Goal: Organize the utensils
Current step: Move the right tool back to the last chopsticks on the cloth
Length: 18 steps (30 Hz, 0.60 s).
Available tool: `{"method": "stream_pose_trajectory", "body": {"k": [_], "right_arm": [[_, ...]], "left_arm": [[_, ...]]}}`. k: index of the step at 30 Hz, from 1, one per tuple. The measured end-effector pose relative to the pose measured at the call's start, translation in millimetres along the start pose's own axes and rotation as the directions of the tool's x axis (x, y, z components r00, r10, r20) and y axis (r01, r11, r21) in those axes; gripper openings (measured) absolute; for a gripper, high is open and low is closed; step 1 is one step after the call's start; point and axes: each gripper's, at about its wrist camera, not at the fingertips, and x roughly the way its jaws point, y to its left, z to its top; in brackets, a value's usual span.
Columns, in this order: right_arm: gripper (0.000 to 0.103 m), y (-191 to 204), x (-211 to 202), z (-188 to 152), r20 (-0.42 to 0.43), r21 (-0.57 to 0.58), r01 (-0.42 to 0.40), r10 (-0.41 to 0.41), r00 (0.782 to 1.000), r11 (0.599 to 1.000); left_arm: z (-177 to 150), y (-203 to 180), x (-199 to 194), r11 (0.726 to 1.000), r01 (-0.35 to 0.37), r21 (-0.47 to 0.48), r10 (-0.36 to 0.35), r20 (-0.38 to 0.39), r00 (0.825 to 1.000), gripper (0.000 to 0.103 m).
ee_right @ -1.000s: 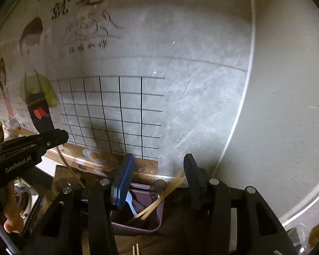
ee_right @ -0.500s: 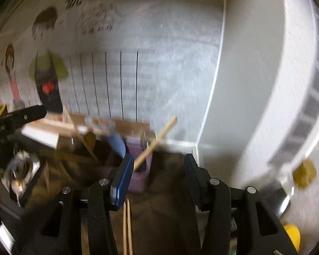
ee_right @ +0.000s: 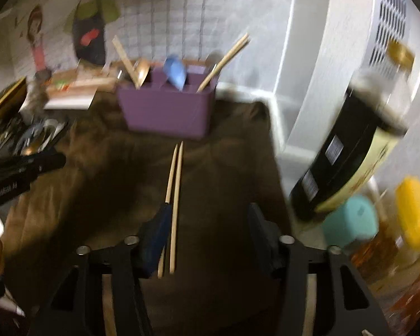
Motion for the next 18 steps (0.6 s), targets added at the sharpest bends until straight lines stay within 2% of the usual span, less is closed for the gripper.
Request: {"method": "stream_pose_trajectory", "body": {"k": [1, 3, 9, 18], "right_arm": [[0.021, 3, 5, -7, -0.033, -0.014, -0.020, 0.019, 0.999, 1.000], [0.016, 9, 15, -23, -0.086, -0.028, -0.047, 0.044, 0.995, 0.999], [0.015, 12, 28, -50, -0.138, -0.017, -0.093, 0.090, 0.986, 0.995], [0.014, 22, 48, -44, -0.164, -0.019, -0.121, 0.116, 0.980, 0.992]], "left_arm": [[-5, 0, 1, 1.000, -0.007, -0.002, 0.007, -0.008, 1.000, 0.019], [-16, 3, 3, 1.000, -0.012, -0.021, 0.012, -0.036, 0.999, 0.019], [-36, 13, 4, 0.998, -0.018, -0.062, 0.013, -0.085, 0.996, 0.019], [-38, 14, 7, 0.995, 0.011, -0.103, -0.022, -0.104, 0.994, 0.019]]}}
